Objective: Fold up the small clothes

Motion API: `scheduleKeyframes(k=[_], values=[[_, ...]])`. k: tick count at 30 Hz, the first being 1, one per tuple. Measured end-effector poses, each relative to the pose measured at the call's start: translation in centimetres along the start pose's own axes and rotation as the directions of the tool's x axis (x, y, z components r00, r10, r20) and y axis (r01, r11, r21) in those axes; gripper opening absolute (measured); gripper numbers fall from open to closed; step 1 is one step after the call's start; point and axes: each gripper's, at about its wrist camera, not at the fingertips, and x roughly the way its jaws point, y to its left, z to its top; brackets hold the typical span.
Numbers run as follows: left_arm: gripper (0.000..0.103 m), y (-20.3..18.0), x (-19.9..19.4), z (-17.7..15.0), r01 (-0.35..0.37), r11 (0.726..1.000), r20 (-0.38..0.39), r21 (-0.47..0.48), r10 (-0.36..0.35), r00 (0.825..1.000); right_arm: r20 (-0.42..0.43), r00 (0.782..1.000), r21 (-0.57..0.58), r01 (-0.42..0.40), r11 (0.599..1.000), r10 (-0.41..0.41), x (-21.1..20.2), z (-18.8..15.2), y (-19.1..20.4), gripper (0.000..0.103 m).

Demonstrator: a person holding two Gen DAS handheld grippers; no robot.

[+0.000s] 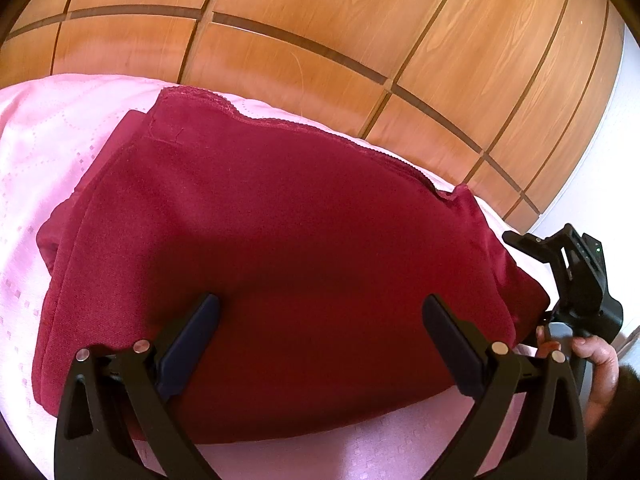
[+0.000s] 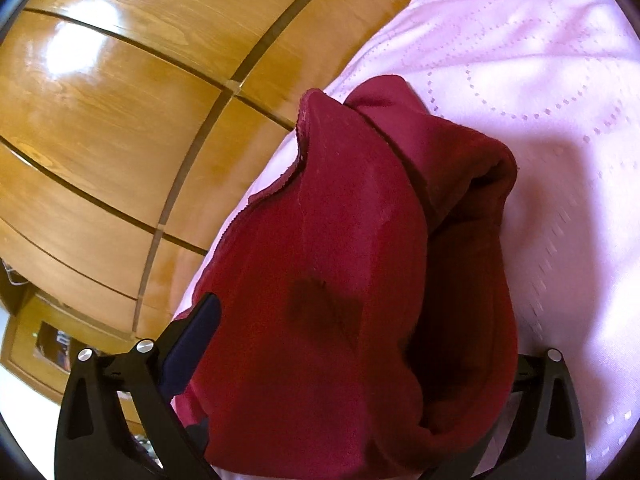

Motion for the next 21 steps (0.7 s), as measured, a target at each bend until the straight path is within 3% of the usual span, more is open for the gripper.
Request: scheduleKeyframes(k=[9, 11, 16, 21], values=[[0.101, -0.1, 0.1, 0.0, -0.010, 1.000, -0.003, 0.003, 0.010, 1.000, -0.019, 0.998, 0.078, -0.056, 0.995, 0.058, -0.9, 0.5, -2.9, 0.041], [0.101, -0.3, -0.2, 0.2, -0.020, 1.000, -0.007, 0.004, 0.020, 1.000, -0.019, 0.998, 0.077, -0.064, 0.995, 0.066, -1.0, 0.5, -3.3, 0.039], [0.101, 0.8, -3.6, -0.1, -0.022, 0.998, 0.085, -0.062, 0.027, 0.996, -0.028, 0.997, 0.047, -0.065, 0.997, 0.067, -0.5, 0.6, -3.1, 0.039], [0.101, 2.7, -6.1, 0.6, -0.108, 0.992, 0.132, -0.072, 0.117, 0.984, -0.040, 0.999, 0.021, -0.033, 0.999, 0.034, -0.3, 0.6, -2.4, 0.040]])
